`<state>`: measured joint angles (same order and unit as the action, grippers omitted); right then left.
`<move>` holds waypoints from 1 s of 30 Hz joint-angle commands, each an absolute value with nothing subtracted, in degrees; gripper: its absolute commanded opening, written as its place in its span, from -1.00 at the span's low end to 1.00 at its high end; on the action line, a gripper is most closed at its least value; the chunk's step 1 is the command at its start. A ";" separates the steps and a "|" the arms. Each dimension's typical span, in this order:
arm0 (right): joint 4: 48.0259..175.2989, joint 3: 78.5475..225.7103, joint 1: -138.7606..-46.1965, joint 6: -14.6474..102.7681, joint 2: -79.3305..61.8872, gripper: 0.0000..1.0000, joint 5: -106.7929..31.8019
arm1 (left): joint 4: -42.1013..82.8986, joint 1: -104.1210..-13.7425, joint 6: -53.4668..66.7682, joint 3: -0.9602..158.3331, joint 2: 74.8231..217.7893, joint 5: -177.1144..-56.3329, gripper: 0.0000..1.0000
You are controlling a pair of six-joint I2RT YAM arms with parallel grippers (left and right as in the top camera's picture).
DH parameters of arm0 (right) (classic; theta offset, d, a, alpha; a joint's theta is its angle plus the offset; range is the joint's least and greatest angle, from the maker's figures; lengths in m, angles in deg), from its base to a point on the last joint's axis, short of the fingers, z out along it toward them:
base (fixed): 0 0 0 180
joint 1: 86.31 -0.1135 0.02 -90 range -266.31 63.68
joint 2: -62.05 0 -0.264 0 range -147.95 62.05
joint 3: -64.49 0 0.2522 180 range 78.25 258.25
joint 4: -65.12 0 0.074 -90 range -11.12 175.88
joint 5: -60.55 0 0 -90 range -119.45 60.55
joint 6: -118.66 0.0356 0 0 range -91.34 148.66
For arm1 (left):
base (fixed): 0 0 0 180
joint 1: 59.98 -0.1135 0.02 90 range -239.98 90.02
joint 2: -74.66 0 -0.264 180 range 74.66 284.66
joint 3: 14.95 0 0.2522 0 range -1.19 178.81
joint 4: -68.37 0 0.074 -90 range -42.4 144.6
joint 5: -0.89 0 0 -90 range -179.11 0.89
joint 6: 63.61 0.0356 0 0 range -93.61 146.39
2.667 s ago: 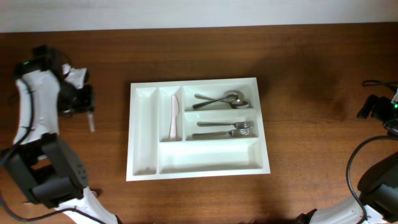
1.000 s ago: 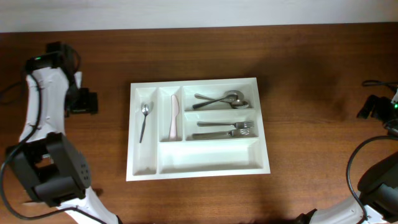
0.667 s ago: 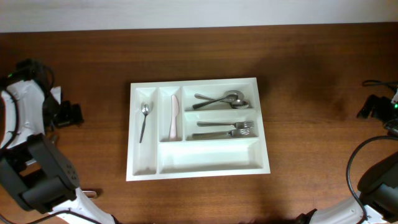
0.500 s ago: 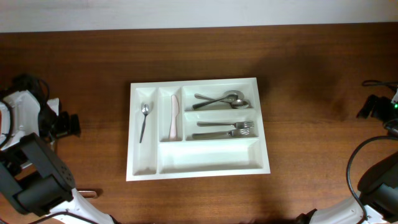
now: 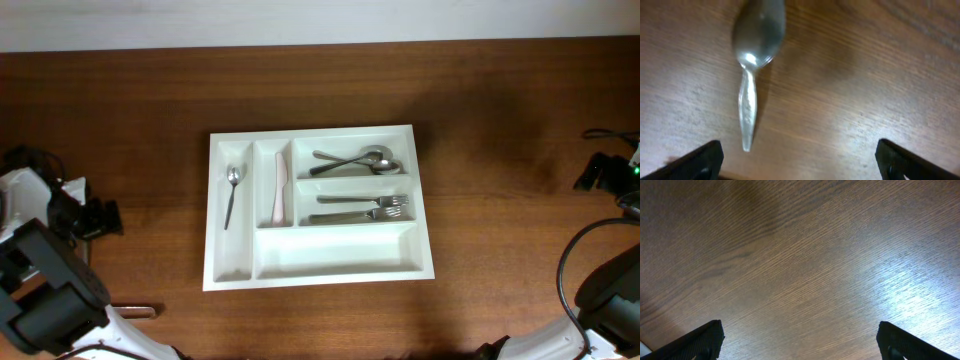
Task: Pack container
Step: 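Return the left gripper to the remaining metal spoon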
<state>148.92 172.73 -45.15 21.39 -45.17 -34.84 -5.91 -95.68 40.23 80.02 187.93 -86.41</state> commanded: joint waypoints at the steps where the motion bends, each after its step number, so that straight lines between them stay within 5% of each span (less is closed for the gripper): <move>1: 148.87 172.64 -44.99 21.85 -45.36 0.98 -34.75 | -4.62 -97.70 45.06 78.84 188.33 -90.45 0.99; 30: 148.87 172.64 -44.99 21.85 -45.36 0.98 -34.77 | 1.50 -98.04 53.11 76.46 188.33 -88.70 0.92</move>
<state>148.90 172.73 -45.15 21.37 -45.17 -34.86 1.74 -97.94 52.04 78.05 187.93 -88.66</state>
